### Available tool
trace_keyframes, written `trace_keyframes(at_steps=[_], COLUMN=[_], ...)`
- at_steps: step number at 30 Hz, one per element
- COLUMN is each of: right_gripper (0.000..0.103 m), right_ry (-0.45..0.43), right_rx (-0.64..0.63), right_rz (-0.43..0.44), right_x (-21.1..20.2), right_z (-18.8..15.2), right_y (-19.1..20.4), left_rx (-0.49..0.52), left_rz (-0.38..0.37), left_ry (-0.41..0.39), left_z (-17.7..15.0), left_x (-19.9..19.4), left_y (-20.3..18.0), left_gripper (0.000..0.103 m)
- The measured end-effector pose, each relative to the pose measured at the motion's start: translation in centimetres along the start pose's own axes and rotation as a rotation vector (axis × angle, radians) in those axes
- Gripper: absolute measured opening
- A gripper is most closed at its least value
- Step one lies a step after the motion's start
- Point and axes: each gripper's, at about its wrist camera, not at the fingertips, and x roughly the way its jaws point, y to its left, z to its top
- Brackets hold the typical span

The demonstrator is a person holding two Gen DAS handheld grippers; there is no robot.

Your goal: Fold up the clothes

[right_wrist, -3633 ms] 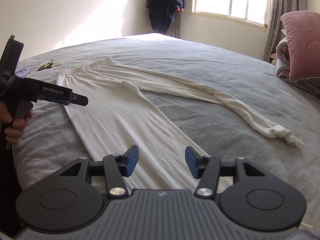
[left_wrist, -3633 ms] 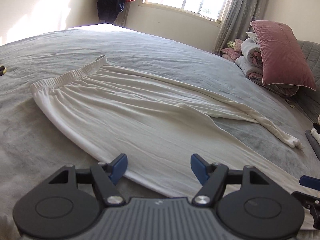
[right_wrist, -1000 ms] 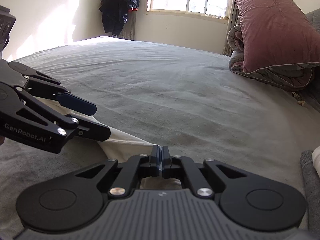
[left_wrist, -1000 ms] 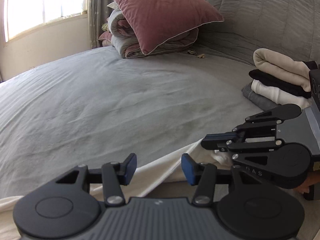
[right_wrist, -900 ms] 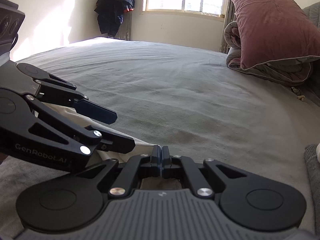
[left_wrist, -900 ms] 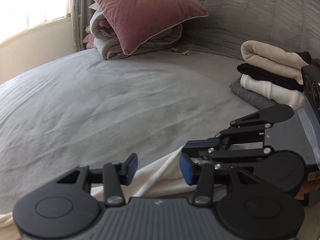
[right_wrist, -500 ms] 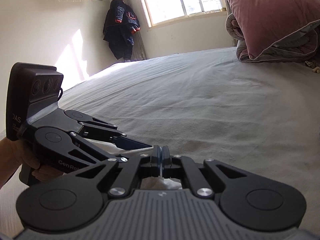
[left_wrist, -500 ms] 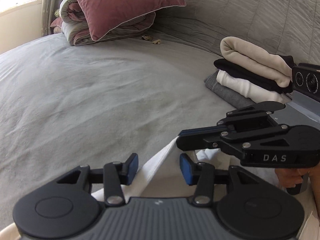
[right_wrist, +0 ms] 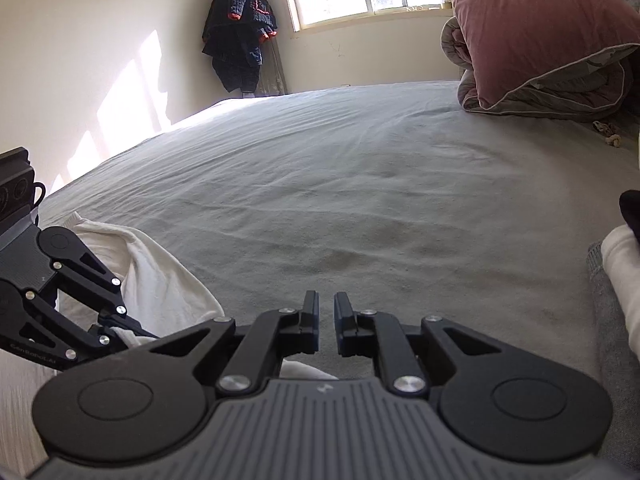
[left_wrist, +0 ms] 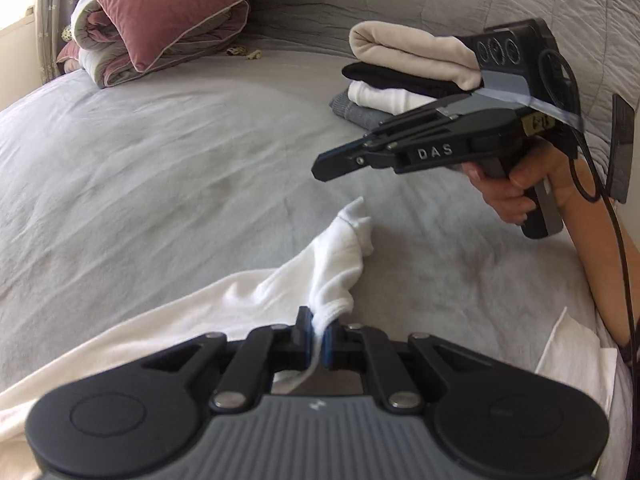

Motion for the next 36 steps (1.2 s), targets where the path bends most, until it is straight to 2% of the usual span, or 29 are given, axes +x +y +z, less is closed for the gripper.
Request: trace_keyframes(at_steps=[1, 3, 4, 5, 6, 7, 9, 11, 13, 16, 18, 24, 25, 27, 32, 36], right_gripper=[0.014, 0.014, 0.016, 0.019, 0.026, 0.036, 0.038, 0.038, 0.038, 0.036, 0.029, 0.008, 0.007, 0.004, 0.002, 0.001], right_ry=[0.016, 0.048, 0.064, 0.078, 0.091, 0.091, 0.091, 0.100, 0.127, 0.168, 0.176, 0.184, 0.187, 0.190, 0.147, 0.078], right_rx=[-0.004, -0.016, -0.025, -0.043, -0.062, -0.073, -0.094, -0.112, -0.181, -0.249, -0.239, -0.241, -0.242, -0.245, -0.253, -0.216], right_rz=[0.002, 0.019, 0.027, 0.030, 0.034, 0.041, 0.056, 0.098, 0.127, 0.142, 0.133, 0.158, 0.160, 0.162, 0.116, 0.040], right_x=[0.1, 0.0, 0.0, -0.1, -0.1, -0.3, -0.5, -0.7, -0.8, -0.6, -0.5, -0.9, -0.9, -0.9, -1.5, -2.0], right_z=[-0.2, -0.6, -0.8, -1.0, -1.2, -1.4, -1.6, -1.8, -2.3, -3.0, -3.1, -3.5, -3.5, -3.4, -2.8, -1.9], right_y=[-0.1, -0.4, -0.5, -0.5, -0.5, -0.5, -0.5, -0.3, 0.7, 1.5, 1.1, 0.7, 0.8, 0.9, 1.1, 0.4], left_rx=[0.026, 0.033, 0.034, 0.021, 0.007, -0.007, -0.031, -0.063, -0.086, -0.075, -0.064, -0.036, -0.030, -0.025, -0.010, -0.039], left_rz=[-0.003, -0.056, -0.085, -0.125, -0.153, -0.176, -0.163, -0.121, -0.059, 0.058, 0.100, 0.119, 0.120, 0.118, 0.167, 0.242], left_ry=[0.012, 0.032, 0.042, 0.042, 0.028, 0.012, -0.027, -0.060, -0.069, -0.046, -0.018, 0.030, 0.028, 0.021, -0.024, -0.118], left_z=[-0.3, -0.4, -0.4, -0.3, -0.1, 0.0, 0.7, 1.4, 2.1, 2.7, 2.9, 2.6, 2.5, 2.5, 2.7, 3.8], left_x=[-0.1, -0.5, -0.8, -1.1, -1.4, -1.8, -2.0, -2.0, -1.3, 0.2, 1.1, 2.4, 2.5, 2.6, 2.6, 1.8], left_y=[-0.4, -0.4, -0.4, -0.2, 0.0, 0.2, 0.8, 1.4, 2.4, 3.6, 4.4, 5.3, 5.2, 4.8, 4.3, 4.8], left_gripper=[0.006, 0.008, 0.013, 0.024, 0.034, 0.038, 0.044, 0.044, 0.044, 0.044, 0.043, 0.042, 0.038, 0.004, 0.001, 0.001])
